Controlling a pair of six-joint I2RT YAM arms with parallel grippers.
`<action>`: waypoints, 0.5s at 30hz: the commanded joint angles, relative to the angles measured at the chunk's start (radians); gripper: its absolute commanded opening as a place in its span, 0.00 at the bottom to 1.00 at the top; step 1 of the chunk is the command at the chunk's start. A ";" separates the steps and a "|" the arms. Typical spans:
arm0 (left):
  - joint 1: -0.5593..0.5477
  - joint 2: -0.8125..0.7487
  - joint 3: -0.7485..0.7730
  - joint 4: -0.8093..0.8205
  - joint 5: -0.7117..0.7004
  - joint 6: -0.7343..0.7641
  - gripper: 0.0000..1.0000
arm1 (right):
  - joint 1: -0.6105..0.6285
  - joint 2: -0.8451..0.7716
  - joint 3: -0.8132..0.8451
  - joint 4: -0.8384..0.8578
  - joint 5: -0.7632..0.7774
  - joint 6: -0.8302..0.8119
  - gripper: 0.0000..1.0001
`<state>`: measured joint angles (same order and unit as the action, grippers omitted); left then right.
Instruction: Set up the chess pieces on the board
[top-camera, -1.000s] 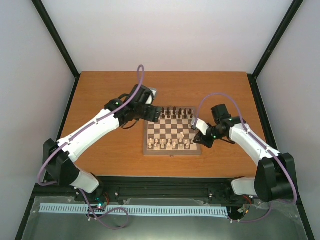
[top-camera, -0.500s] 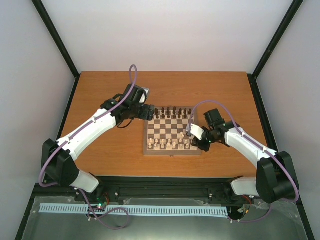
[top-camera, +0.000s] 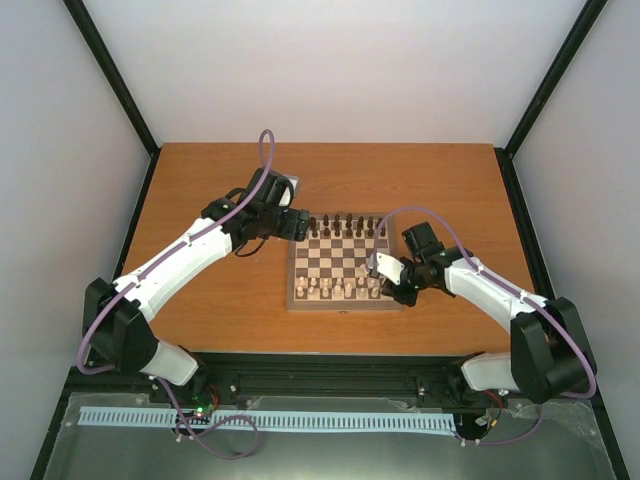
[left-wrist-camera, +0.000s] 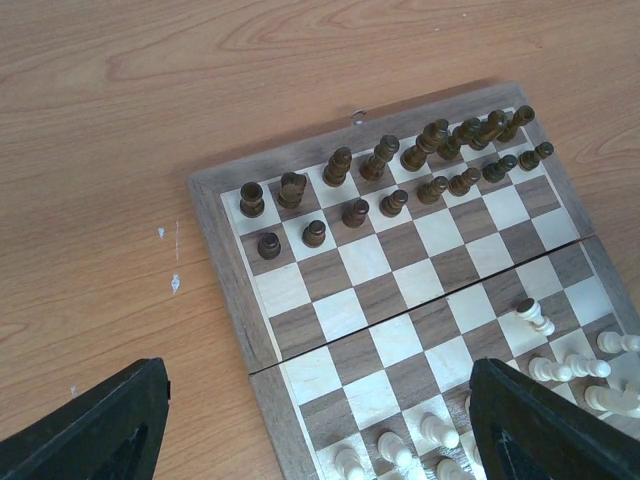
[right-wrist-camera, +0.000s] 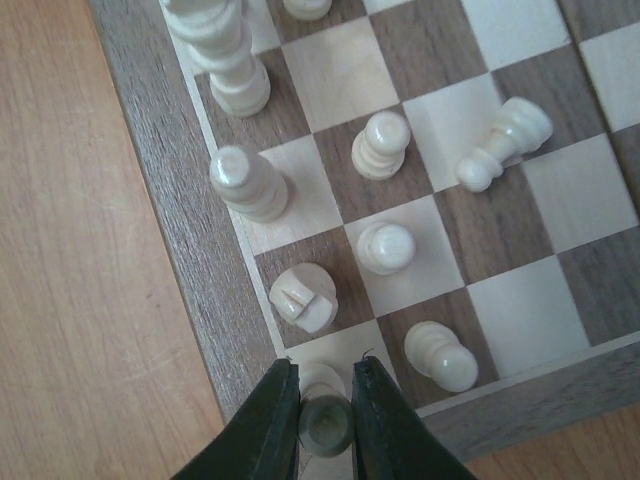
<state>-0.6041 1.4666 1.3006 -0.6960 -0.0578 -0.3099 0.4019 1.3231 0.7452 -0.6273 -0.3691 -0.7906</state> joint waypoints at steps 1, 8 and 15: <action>0.000 -0.027 0.004 0.013 0.005 0.019 0.84 | 0.014 0.022 -0.025 0.032 0.020 -0.019 0.15; 0.001 -0.021 0.005 0.014 0.011 0.019 0.84 | 0.014 0.028 -0.030 0.046 0.036 -0.016 0.21; 0.001 -0.019 0.006 0.013 0.020 0.019 0.84 | 0.013 -0.007 0.012 -0.022 -0.006 -0.015 0.32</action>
<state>-0.6041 1.4666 1.3003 -0.6964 -0.0547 -0.3096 0.4068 1.3426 0.7261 -0.6102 -0.3515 -0.8001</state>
